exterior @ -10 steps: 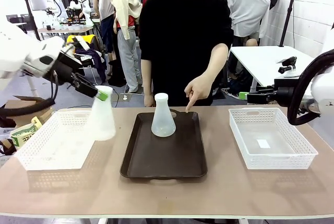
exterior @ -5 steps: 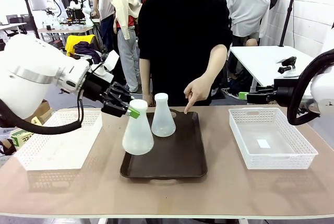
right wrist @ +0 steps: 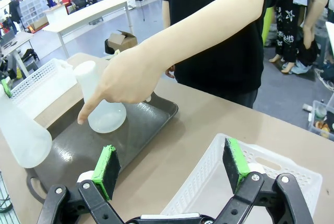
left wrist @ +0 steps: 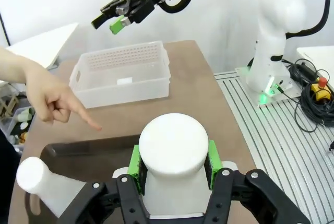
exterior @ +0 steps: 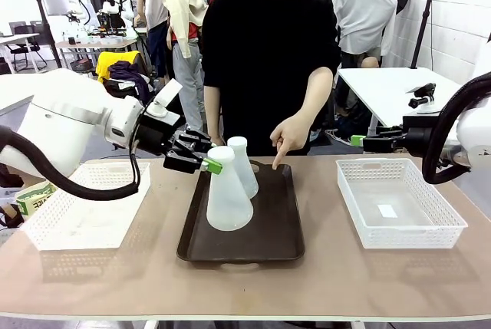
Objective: Prepare the laboratory tools.
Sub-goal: Place the picked Big flask upright in the Handle tray as directed by the person.
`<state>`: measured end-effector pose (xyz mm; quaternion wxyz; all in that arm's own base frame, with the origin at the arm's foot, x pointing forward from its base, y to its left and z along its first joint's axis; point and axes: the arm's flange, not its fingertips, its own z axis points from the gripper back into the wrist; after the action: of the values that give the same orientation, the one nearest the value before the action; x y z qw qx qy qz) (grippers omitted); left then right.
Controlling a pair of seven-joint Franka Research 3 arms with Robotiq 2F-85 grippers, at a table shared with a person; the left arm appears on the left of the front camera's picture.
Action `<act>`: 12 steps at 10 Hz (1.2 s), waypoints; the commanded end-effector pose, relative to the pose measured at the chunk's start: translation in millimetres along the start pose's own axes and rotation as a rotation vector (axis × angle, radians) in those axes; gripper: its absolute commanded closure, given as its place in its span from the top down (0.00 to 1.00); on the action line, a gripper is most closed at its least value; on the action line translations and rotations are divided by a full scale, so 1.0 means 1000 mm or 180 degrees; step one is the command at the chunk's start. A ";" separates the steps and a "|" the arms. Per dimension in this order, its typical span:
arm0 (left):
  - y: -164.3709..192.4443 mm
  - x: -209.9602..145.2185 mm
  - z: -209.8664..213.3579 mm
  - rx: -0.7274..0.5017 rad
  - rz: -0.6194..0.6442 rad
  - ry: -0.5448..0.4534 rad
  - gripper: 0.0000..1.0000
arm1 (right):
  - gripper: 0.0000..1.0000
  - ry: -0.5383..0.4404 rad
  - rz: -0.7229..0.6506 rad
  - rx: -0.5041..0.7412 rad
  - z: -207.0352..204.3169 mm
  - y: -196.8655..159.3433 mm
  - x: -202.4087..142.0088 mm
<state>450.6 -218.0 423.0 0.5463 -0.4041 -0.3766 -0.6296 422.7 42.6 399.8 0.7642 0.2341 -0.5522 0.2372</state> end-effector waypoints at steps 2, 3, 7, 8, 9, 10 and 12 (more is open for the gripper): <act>0.014 -0.012 -0.018 0.0050 -0.0067 -0.0090 0.00 | 1.00 0.0024 -0.0039 0.0003 0.001 0.000 -0.001; 0.015 -0.015 -0.024 0.0051 -0.0107 -0.0090 0.00 | 1.00 0.0024 -0.0039 0.0003 0.001 0.000 -0.001; 0.025 -0.035 -0.038 0.0182 -0.0342 0.0109 0.00 | 1.00 0.0024 -0.0039 0.0003 0.001 0.000 -0.001; 0.029 -0.041 -0.040 0.0207 -0.0317 0.0139 0.00 | 1.00 0.0024 -0.0039 0.0003 0.001 0.000 -0.001; 0.031 -0.043 -0.040 0.0213 -0.0302 0.0161 0.00 | 1.00 0.0024 -0.0039 0.0003 0.001 0.000 -0.001; 0.032 -0.045 -0.040 0.0243 -0.0306 0.0156 0.00 | 1.00 0.0024 -0.0039 0.0003 0.001 0.000 -0.001; 0.034 -0.046 -0.040 0.0227 -0.0245 0.0116 0.00 | 1.00 0.0024 -0.0039 0.0003 0.001 0.000 -0.001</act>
<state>480.4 -237.0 366.2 0.5487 -0.3551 -0.3839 -0.6523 422.8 42.4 399.9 0.7643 0.2340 -0.5523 0.2370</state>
